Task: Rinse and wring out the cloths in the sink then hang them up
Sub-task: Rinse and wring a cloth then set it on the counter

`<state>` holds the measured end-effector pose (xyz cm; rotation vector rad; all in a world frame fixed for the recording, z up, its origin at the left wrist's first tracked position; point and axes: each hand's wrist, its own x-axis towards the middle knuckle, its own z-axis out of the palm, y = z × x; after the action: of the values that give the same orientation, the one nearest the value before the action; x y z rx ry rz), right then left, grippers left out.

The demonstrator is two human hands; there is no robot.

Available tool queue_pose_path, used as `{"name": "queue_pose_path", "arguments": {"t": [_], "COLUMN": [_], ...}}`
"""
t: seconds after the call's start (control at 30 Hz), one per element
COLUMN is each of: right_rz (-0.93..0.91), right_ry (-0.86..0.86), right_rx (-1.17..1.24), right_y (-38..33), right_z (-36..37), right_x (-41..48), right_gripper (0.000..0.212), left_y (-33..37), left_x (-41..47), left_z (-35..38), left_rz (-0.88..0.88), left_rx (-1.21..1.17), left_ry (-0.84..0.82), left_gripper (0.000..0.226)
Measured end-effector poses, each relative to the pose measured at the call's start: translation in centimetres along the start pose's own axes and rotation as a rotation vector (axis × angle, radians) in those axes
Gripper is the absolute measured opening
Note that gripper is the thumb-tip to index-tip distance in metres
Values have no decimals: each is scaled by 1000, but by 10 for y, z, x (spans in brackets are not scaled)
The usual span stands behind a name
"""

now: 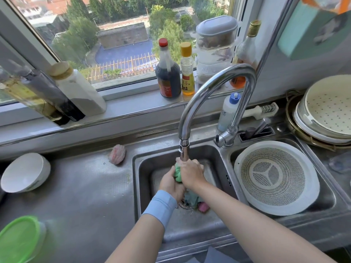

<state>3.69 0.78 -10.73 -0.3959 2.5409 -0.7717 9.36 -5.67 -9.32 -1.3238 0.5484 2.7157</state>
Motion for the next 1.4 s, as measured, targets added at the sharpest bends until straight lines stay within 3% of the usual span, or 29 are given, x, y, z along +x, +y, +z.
{"name": "queue_pose_path", "arguments": {"t": [0.07,0.17,0.2,0.3,0.37,0.43,0.53,0.63,0.77,0.87,0.97,1.07,1.13,1.23,1.33,1.4], "right_rz": [35,128,184,290,375,446,511,429,319,221,170,115,93,85,128,113], "right_ry": [-61,-240,-294,-351,-291,-214,-96,-13,-80,-105,-201,-75,2,-38,-72,-90], "right_rx": [190,1024,1185,1382,1297,1118,950,800,992,1102,1075,791,694,515,261,200], "right_y": [10,23,27,29,33,38,39,39,30,24,27,31,28,23,18,14], "right_z": [-1,-7,-12,-21,-27,-32,-36,-35,-29,-25,-25,-23,-27,-35,-38,-36], "right_x": [-4,-20,-23,-26,-23,-19,-11,-6,-8,-10,-13,-10,-5,3,1,0], "right_gripper": [24,19,20,30,33,30,32,29,21,27,24,16,20,38,47,49], "left_y": [5,7,5,3,5,8,18,32,41,43,44,43,38,31,33,38], "left_x": [7,13,14,15,15,13,13,16,16,17,13,6,6,7,10,10], "left_z": [1,7,10,19,21,21,12,3,-2,-2,0,1,1,0,-1,-3], "left_rz": [68,165,186,263,335,317,268,417,433,310,106,67,159,277,351,408], "left_rx": [121,351,438,667,795,910,1104,1118,1127,1038,623,588,684,857,1024,1156], "left_ry": [-12,9,46,161,141,21,-132,19,218,256,21,-244,-184,10,201,234], "left_gripper": [27,24,24,8,14,4,33,6,27,38,35,26,23,10,30,39]}}
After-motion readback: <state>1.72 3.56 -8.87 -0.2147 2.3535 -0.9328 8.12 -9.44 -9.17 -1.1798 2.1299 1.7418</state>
